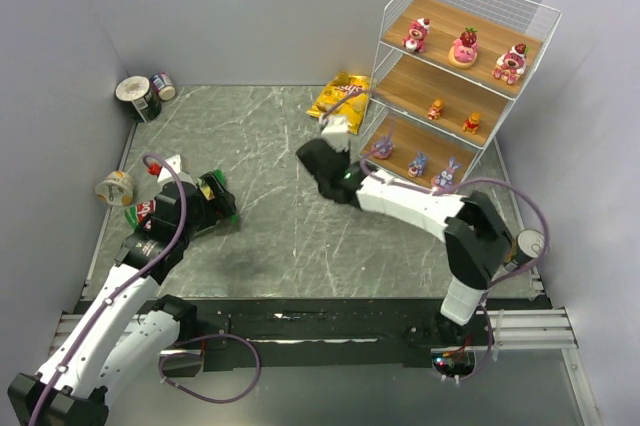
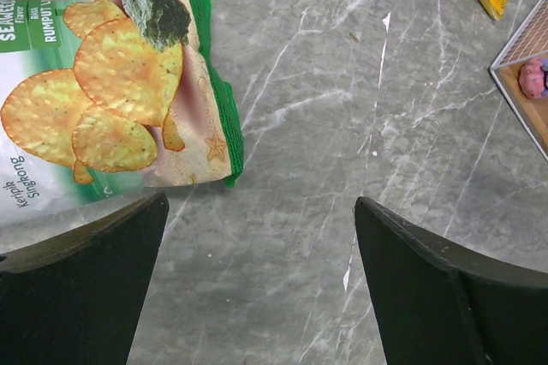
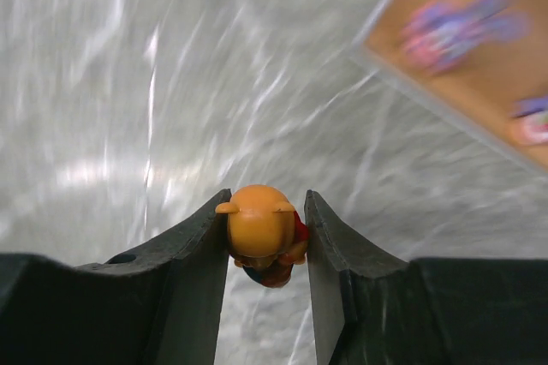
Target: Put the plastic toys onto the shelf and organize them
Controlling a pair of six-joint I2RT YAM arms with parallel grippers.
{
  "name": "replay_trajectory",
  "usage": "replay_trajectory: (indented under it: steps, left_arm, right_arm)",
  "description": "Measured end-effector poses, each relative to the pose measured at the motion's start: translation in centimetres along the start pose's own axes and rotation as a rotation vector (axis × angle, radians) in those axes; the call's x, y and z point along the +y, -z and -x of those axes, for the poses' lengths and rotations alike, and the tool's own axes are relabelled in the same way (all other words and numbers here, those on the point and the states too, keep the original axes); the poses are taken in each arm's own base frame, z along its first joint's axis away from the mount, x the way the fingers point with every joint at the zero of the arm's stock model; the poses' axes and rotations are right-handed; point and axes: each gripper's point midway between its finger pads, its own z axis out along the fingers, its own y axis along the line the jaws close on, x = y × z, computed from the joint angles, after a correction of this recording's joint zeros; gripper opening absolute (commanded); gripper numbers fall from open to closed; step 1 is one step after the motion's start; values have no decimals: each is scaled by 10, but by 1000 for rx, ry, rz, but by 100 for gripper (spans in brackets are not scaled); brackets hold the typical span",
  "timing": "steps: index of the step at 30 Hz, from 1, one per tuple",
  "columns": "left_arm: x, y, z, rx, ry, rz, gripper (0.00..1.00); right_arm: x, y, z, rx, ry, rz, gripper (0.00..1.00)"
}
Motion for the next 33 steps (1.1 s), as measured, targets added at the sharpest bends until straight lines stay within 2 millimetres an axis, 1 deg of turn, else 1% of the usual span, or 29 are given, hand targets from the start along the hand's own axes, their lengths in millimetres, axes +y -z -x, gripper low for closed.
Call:
replay_trajectory:
  steps: [2, 4, 6, 7, 10, 15, 17, 18, 19, 21, 24, 28, 33]
  left_arm:
    - [0, 0, 0, 1, 1, 2, 96]
    - [0, 0, 0, 1, 5, 1, 96]
    - [-1, 0, -1, 4, 11, -2, 96]
    - [-2, 0, -1, 6, 16, -5, 96]
    - [-2, -1, -2, 13, 16, -8, 96]
    - [-4, -4, -5, 29, 14, -10, 96]
    - [-5, -5, -5, 28, 16, -13, 96]
    - [-6, -6, -5, 28, 16, -15, 96]
    - [-6, -7, -4, 28, 17, -16, 96]
    - [-7, -9, -5, 30, 17, -17, 96]
    - [-9, -13, -6, 40, 16, -19, 96]
    - [-14, -15, -5, 36, 20, -38, 96]
    - [-19, -18, -1, 26, 24, -54, 96]
  right_arm:
    - [-22, 6, 35, -45, -62, -63, 0]
    - [-42, 10, 63, -89, -110, -125, 0]
    - [-61, 11, 83, -125, -142, -187, 0]
    - [-70, 10, 91, -143, -153, -221, 0]
    - [-96, 6, 103, -179, -153, -307, 0]
    - [-130, -4, 128, -257, -146, -407, 0]
    - [-139, -5, 139, -289, -141, -433, 0]
    - [-143, -5, 149, -321, -145, -443, 0]
    - [-148, -5, 154, -339, -144, -457, 0]
    - [-152, -4, 166, -382, -142, -474, 0]
    - [-156, -2, 177, -428, -132, -491, 0]
    - [-163, 0, 187, -464, -141, -506, 0]
    - [-174, -5, 190, -470, -160, -530, 0]
